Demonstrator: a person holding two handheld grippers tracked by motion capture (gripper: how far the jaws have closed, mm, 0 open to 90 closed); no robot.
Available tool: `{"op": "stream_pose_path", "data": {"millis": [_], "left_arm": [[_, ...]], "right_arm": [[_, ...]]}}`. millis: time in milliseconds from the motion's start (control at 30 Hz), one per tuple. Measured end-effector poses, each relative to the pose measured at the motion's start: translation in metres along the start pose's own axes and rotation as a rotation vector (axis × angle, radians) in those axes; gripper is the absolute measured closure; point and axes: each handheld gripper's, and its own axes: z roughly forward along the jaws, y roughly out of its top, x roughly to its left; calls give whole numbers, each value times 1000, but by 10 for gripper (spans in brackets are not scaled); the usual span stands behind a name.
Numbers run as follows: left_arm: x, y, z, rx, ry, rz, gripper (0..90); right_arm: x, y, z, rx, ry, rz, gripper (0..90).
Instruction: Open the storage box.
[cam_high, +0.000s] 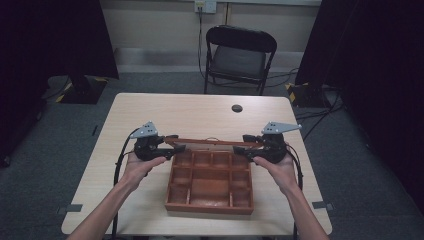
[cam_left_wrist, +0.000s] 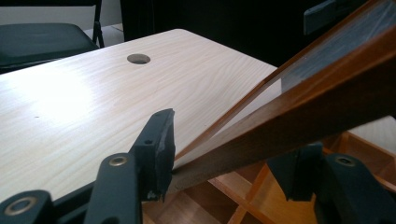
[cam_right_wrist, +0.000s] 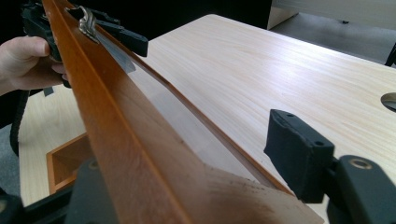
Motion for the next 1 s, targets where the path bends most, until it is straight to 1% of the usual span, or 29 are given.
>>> {"op": "stream_pose_path", "data": {"millis": [67,100,300,400,500,567,700,867,933,967,1000], "left_arm": [[2,2,3,11,-2,8,456],[2,2,4,6,-5,-1,456],[4,3,14,17,-6,11,440],[4,4,15,22,0,23,445],[5,4,16,25,-5,26,451],[5,4,15,38,2,35,458],[3,4,15,34,4,31,465],[4,3,16,22,8,27,463],[5,3,16,18,5,15,463],[6,2,17,7,-2,-1,462],[7,2,17,9,-1,11,461]], "right_arm": [[-2,1,1,-1,0,1,374],[-2,1,2,-3,3,5,380],[-7,0,6,-11,6,14,388],[-8,-1,7,-19,10,15,401],[-11,-3,9,-14,13,20,400],[-12,-5,9,-19,13,29,405],[-13,-7,9,-22,7,29,411],[-18,-10,9,-26,-3,43,411],[-21,-12,10,-28,-6,48,411],[-22,-13,10,-29,-5,52,409],[-24,-14,11,-31,-7,53,410]]}}
